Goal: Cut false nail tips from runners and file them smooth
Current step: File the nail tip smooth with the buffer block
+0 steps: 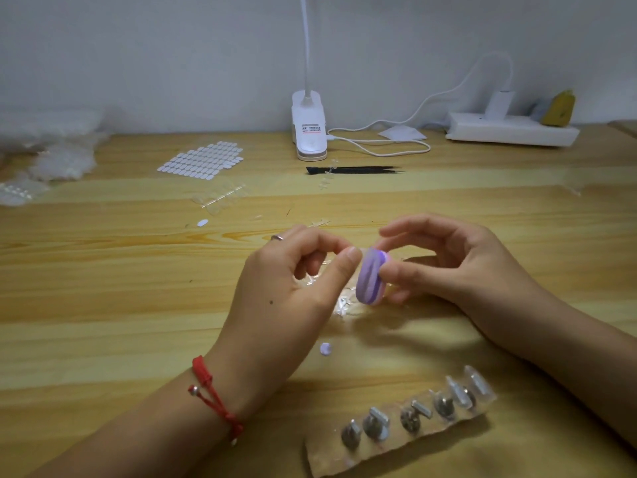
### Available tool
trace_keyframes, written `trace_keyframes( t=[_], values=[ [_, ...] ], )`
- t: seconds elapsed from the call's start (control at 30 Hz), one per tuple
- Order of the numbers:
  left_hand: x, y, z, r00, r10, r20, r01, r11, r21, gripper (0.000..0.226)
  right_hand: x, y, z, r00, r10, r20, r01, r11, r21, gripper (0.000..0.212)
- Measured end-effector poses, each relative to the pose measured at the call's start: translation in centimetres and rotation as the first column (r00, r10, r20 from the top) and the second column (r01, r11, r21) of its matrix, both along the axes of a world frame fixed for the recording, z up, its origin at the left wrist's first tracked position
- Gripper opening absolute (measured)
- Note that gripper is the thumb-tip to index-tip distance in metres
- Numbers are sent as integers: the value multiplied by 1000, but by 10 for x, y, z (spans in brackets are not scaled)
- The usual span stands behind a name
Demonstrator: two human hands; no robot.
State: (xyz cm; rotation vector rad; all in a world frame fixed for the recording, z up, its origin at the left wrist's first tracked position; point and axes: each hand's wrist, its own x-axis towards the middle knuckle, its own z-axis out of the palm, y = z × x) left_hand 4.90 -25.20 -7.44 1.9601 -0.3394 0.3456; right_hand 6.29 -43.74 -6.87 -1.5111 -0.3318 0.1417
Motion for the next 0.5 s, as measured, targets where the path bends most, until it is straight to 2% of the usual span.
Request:
trace_keyframes(
  t=[0.13,0.27,0.4,0.5],
  values=[
    [-1,-2,-1,997,-68,-23,69,997,46,13,4,-3,-1,994,-99,-38,104,984,145,29],
    [1,0,-1,999,-26,-36,25,1000,-18,13,0,1,0,1000,-1,5,1,1000,18,29],
    [-1,-1,-1,998,-60,-35,60,998,3,14,3,-3,-2,995,-93,-33,97,988,120,27],
    [0,0,0,1000,-26,-6,27,1000,13,14,1,0,0,1000,-20,1,20,999,39,26]
  ],
)
